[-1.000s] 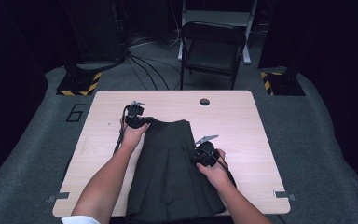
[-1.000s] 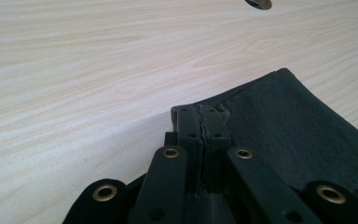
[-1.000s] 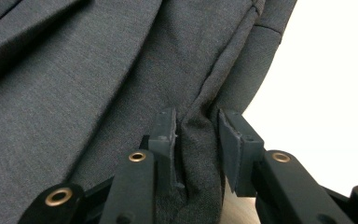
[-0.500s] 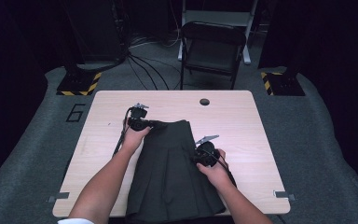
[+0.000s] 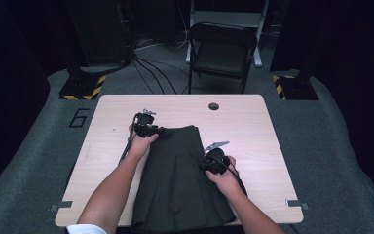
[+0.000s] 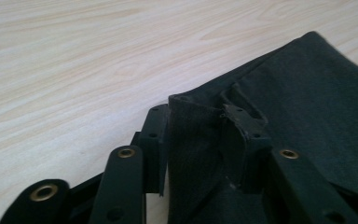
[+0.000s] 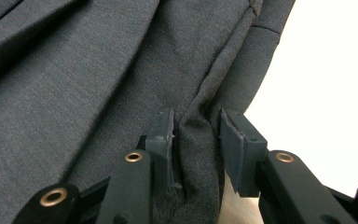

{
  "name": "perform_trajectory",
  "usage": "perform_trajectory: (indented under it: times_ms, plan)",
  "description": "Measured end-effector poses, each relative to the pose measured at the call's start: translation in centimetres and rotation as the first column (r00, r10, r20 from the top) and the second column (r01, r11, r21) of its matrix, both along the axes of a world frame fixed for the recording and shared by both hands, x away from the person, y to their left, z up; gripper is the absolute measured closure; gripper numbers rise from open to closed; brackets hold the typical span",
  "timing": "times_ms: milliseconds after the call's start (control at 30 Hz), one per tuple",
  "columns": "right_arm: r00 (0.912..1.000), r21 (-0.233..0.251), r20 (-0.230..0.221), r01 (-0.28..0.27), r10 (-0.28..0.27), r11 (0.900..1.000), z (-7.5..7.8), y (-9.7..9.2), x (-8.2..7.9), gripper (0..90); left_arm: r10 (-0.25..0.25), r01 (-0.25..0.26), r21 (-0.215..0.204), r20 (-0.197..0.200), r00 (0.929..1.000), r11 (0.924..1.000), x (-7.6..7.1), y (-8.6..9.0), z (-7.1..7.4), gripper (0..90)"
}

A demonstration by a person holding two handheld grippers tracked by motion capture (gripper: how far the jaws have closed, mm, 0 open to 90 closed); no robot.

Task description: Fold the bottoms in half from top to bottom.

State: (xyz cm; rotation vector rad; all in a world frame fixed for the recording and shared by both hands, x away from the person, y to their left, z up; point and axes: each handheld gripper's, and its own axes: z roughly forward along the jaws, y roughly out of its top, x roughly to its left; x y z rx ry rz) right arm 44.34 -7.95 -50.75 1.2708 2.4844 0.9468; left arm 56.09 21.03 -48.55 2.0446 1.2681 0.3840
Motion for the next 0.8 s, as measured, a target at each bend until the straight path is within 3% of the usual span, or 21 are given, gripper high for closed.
perform_trajectory:
  times_ms: [67, 100, 200, 367, 467, 567, 633, 733, 767, 800]
  plan:
    - [1.0000, 0.000, 0.000, 0.002, -0.002, 1.0000, 0.00, 0.00, -0.02, 65.1, 0.008, -0.008, 0.013, 0.008, 0.9999, 0.9999, 0.01, -0.17, -0.23, 50.6]
    - [1.0000, 0.000, 0.000, 0.002, -0.002, 1.0000, 0.00, 0.00, -0.02, 65.1, 0.005, -0.005, 0.019, 0.007, 1.0000, 0.9998, 0.01, -0.20, -0.28, 50.6]
    - [1.0000, 0.001, 0.000, 0.002, -0.002, 1.0000, -0.01, -0.01, -0.04, 65.1, -0.012, 0.012, -0.002, -0.013, 0.9998, 0.9999, 0.12, -0.08, -0.46, 44.2]
    - [1.0000, 0.001, 0.001, 0.001, -0.001, 1.0000, -0.02, -0.02, -0.04, 65.1, -0.041, 0.033, -0.126, -0.064, 0.9971, 0.9915, 0.18, 0.20, -0.55, 37.5]
    - [1.0000, 0.002, 0.002, 0.001, -0.001, 1.0000, -0.03, -0.03, -0.05, 65.1, -0.047, 0.039, -0.119, -0.062, 0.9970, 0.9921, 0.19, 0.00, -0.68, 33.6]
    - [1.0000, 0.003, 0.004, 0.004, -0.004, 1.0000, -0.05, 0.00, -0.07, 65.1, -0.029, 0.024, -0.079, -0.064, 0.9975, 0.9966, 0.18, -0.20, -0.75, 33.8]
    - [1.0000, 0.004, 0.006, 0.006, -0.006, 1.0000, -0.07, 0.01, -0.07, 65.1, -0.026, 0.025, -0.023, -0.042, 0.9988, 0.9994, 0.21, -0.27, -0.71, 38.6]
    - [0.9998, 0.003, 0.015, 0.011, -0.011, 0.9999, -0.12, 0.03, -0.09, 65.1, -0.008, 0.007, -0.021, -0.020, 0.9998, 0.9997, 0.12, -0.39, -0.42, 45.5]
    - [0.9998, 0.003, 0.015, 0.011, -0.011, 0.9999, -0.12, 0.04, -0.08, 65.1, -0.004, 0.004, -0.024, -0.011, 0.9999, 0.9997, 0.11, -0.33, -0.27, 54.9]
    - [0.9998, 0.003, 0.015, 0.011, -0.011, 0.9999, -0.12, 0.04, -0.08, 65.1, 0.005, -0.005, -0.031, -0.002, 1.0000, 0.9995, 0.11, -0.29, -0.16, 54.9]
